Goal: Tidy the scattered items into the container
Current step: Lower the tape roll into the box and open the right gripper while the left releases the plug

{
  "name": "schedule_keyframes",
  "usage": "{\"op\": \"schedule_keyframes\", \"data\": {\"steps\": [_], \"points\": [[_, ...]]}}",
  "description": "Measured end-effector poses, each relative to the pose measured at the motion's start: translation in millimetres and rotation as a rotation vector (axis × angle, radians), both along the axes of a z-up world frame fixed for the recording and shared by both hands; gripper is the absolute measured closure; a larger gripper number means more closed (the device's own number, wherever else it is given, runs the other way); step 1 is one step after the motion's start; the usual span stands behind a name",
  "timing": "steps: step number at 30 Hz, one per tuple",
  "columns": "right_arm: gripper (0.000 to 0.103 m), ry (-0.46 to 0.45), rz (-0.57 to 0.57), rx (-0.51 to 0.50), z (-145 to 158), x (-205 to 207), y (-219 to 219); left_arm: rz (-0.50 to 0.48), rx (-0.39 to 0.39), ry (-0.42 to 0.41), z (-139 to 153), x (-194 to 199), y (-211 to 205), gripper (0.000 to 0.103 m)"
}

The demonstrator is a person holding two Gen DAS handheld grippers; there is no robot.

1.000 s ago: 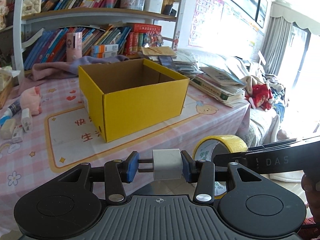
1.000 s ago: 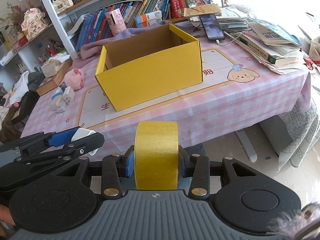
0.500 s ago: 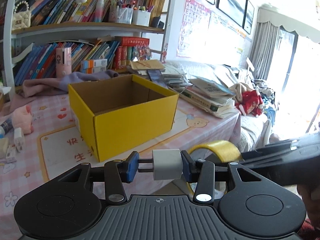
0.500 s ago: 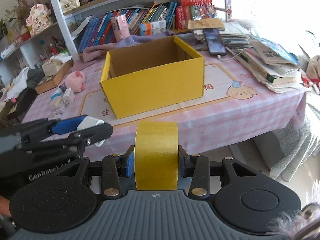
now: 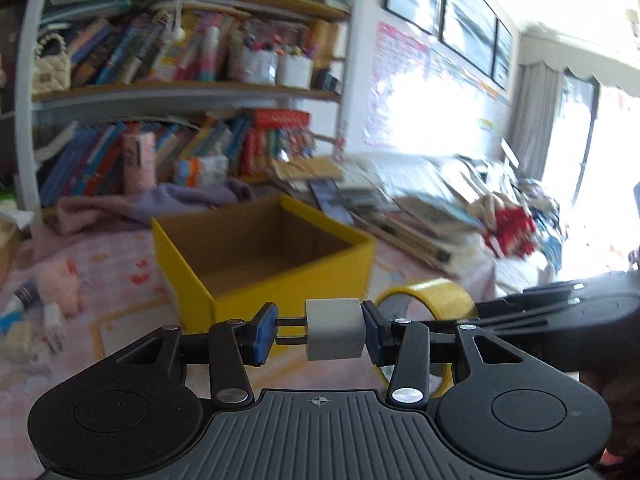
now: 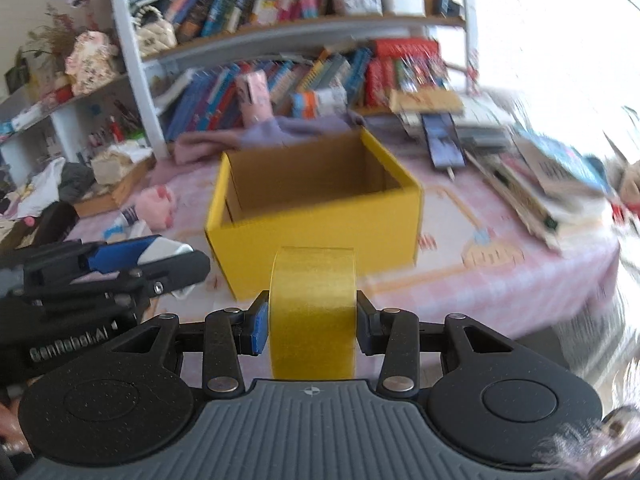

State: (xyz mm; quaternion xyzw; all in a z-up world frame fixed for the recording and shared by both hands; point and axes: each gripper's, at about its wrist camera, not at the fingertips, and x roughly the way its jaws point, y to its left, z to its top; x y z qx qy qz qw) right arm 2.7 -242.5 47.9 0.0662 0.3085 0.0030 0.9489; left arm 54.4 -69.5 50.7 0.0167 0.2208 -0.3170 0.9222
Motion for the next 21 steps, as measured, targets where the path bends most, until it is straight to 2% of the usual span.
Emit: {"op": "schedule_keyframes", "data": {"steps": [5, 9, 14, 21], "points": [[0.064, -0.101, 0.05, -0.03, 20, 36, -7, 0.039, -0.003, -0.084, 18, 25, -10, 0.06], [0.064, -0.13, 0.072, -0.032, 29, 69, -21, 0.05, 0.009, -0.105, 21, 51, -25, 0.06], [0.064, -0.122, 0.119, -0.041, 33, 112, -37, 0.097, 0.013, -0.095, 18, 79, -39, 0.06], [0.064, -0.114, 0.19, -0.037, 22, 175, -57, 0.163, 0.104, -0.065, 5, 127, -63, 0.06]]}}
